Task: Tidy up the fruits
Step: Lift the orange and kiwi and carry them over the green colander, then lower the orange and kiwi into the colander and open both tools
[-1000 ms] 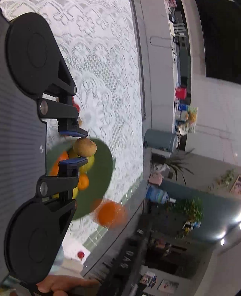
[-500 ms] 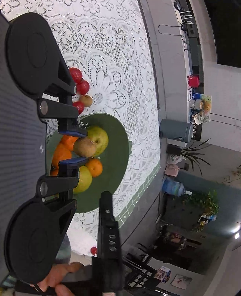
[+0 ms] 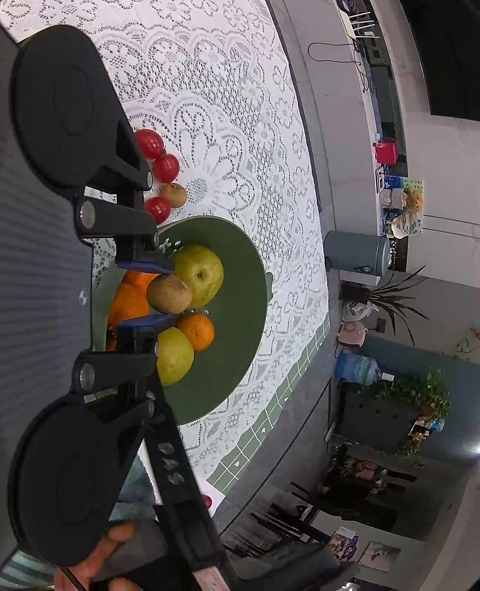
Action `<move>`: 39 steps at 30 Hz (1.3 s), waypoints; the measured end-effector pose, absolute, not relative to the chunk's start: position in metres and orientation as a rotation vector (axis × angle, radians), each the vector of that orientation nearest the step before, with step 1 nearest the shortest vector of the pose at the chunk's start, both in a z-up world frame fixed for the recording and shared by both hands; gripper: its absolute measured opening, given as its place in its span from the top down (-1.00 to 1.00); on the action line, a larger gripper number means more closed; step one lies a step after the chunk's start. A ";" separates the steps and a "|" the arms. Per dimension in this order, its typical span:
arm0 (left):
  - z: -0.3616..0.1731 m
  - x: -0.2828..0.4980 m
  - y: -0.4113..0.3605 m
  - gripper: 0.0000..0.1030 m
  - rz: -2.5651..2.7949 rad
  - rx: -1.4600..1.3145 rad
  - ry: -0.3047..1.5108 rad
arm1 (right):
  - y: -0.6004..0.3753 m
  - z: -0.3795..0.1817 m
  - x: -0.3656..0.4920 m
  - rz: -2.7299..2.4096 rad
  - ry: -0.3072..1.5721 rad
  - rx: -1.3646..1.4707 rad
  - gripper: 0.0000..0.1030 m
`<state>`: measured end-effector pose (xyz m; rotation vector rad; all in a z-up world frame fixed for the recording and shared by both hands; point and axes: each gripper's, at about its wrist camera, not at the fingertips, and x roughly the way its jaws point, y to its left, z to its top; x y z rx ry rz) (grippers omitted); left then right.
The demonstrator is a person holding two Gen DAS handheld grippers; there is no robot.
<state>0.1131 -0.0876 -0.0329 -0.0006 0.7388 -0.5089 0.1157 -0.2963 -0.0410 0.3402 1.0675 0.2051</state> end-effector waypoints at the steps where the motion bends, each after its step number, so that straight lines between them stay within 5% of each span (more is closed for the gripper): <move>1: -0.033 0.113 -0.087 0.49 -0.509 -0.002 0.739 | -0.294 -0.044 0.116 0.217 1.072 0.328 0.16; 9: -0.033 0.115 -0.082 0.49 -0.495 -0.003 0.739 | -0.272 -0.051 0.124 0.219 1.101 0.149 0.10; 11: -0.033 0.116 -0.083 0.49 -0.496 -0.002 0.739 | -0.272 -0.053 0.125 0.207 1.101 0.132 0.29; 21: -0.036 0.119 -0.086 0.49 -0.489 0.024 0.744 | -0.279 -0.043 0.122 0.188 0.978 0.211 0.39; 25: -0.036 0.122 -0.086 0.49 -0.484 0.034 0.746 | -0.274 -0.040 0.133 0.159 0.933 0.191 0.67; 35: -0.039 0.128 -0.098 0.49 -0.504 0.129 0.758 | -0.267 -0.046 0.162 0.162 0.896 0.265 0.62; 39: -0.043 0.135 -0.106 0.49 -0.521 0.154 0.773 | -0.279 -0.043 0.157 0.156 0.845 0.335 0.37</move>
